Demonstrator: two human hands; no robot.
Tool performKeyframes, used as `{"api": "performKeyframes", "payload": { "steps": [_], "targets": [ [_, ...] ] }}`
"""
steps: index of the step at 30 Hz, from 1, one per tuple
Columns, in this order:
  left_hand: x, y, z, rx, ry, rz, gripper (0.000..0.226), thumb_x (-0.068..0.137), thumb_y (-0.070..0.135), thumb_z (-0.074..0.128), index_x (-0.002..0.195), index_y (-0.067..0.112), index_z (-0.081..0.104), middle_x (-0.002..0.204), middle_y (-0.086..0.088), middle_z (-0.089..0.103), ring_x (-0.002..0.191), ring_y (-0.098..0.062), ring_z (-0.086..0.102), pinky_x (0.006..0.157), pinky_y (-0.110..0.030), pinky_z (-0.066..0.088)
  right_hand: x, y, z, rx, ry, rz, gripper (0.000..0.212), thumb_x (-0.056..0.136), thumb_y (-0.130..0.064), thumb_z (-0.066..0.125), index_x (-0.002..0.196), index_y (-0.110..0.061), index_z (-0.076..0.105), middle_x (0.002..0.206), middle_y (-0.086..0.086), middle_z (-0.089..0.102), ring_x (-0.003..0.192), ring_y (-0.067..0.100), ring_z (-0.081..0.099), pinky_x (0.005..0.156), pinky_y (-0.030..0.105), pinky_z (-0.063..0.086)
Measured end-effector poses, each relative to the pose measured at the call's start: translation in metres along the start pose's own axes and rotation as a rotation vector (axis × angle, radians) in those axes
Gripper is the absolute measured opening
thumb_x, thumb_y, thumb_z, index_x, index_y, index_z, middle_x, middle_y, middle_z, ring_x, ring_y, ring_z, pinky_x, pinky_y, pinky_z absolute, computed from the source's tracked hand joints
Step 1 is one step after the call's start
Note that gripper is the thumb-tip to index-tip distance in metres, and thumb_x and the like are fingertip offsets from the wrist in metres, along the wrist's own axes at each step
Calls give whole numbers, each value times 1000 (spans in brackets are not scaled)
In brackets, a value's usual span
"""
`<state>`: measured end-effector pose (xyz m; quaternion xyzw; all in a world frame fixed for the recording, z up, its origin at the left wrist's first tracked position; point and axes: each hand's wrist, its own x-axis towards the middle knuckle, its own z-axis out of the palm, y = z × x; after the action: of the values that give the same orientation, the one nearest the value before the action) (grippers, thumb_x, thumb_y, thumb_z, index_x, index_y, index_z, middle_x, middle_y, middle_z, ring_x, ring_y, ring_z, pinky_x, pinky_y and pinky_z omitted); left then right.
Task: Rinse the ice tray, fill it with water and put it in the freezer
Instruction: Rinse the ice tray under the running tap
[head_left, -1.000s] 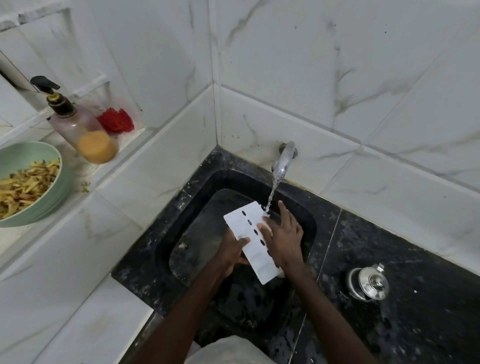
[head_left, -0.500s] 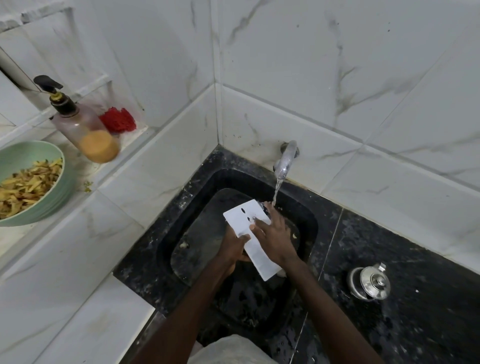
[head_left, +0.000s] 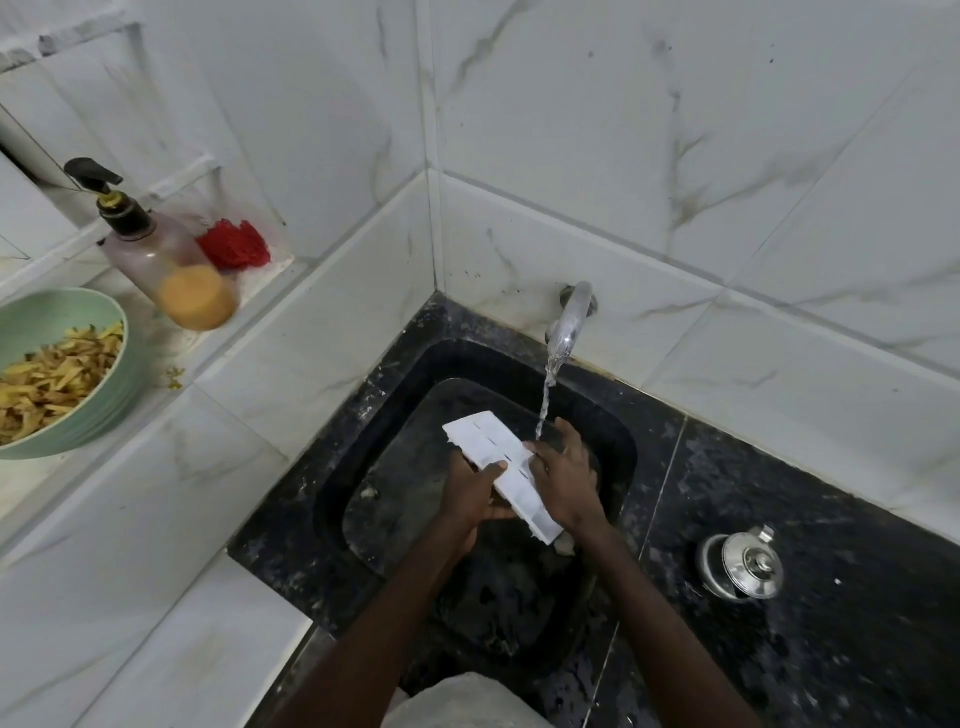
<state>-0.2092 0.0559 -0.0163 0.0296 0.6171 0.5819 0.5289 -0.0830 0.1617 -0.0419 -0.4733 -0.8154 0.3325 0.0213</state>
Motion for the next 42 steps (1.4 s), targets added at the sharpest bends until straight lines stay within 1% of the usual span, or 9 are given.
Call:
{"api": "performKeyframes", "payload": {
  "steps": [6, 10, 14, 18, 25, 31, 36, 39, 42],
  "targets": [
    [-4, 0, -3, -70, -38, 41, 60, 94, 6, 72, 146, 19, 44, 130, -12, 68, 107, -30, 72, 64, -43, 63, -2, -14, -22, -111, -62, -169, 42, 101, -41, 38, 132, -39, 67, 170, 0, 13, 153, 29, 17, 121, 62, 19],
    [-5, -5, 1, -81, -60, 19, 61, 92, 6, 75, 145, 19, 46, 131, -10, 69, 111, -31, 72, 71, -50, 64, 2, -8, -36, -168, 51, -113, 35, 104, -42, 42, 126, -37, 69, 170, -1, 12, 153, 29, 14, 118, 61, 20],
    [1, -3, 0, -91, -73, 57, 65, 93, 7, 74, 149, 21, 43, 134, -12, 67, 116, -34, 69, 70, -50, 63, -2, -18, -27, -143, -57, -189, 45, 108, -53, 33, 139, -38, 62, 171, 0, 11, 154, 29, 12, 121, 63, 18],
    [2, -4, -6, -60, -76, 46, 62, 92, 8, 75, 146, 19, 46, 132, -11, 69, 112, -33, 72, 74, -56, 63, -1, -10, -36, -176, 45, -160, 41, 108, -53, 34, 126, -41, 70, 168, -1, 17, 153, 28, 16, 119, 59, 18],
    [3, -2, -7, -56, -62, 81, 67, 85, 19, 82, 144, 20, 48, 129, -10, 70, 112, -32, 71, 73, -53, 64, -5, -18, -25, -118, -28, -172, 50, 102, -67, 35, 130, -41, 67, 170, -3, 14, 154, 25, 15, 119, 62, 19],
    [1, 0, 3, -113, -29, 68, 59, 94, 4, 72, 144, 17, 46, 131, -13, 68, 115, -35, 70, 67, -48, 64, -16, -17, -26, 32, 221, -50, 57, 98, -63, 30, 120, -30, 71, 163, 4, 27, 147, 30, 30, 117, 58, 28],
    [3, 3, -1, -93, 33, 93, 53, 96, 2, 67, 144, 12, 46, 131, -20, 67, 111, -40, 69, 57, -36, 60, -21, -9, -14, -89, 73, -161, 63, 99, -72, 27, 128, -36, 70, 168, 1, 20, 151, 26, 20, 120, 61, 21],
    [0, 1, -5, -54, 17, 79, 59, 95, 6, 70, 146, 19, 44, 134, -13, 67, 114, -36, 69, 65, -45, 64, -18, 2, -19, -101, 100, -132, 38, 104, -57, 42, 122, -39, 71, 166, 0, 21, 151, 27, 20, 119, 61, 18],
    [-4, -2, 0, -69, -19, 61, 62, 95, 4, 70, 147, 22, 42, 134, -10, 66, 117, -34, 68, 71, -48, 64, -14, 1, -21, -89, 107, -55, 38, 104, -56, 44, 124, -39, 70, 168, -2, 16, 152, 29, 17, 119, 63, 18]
  ]
}}
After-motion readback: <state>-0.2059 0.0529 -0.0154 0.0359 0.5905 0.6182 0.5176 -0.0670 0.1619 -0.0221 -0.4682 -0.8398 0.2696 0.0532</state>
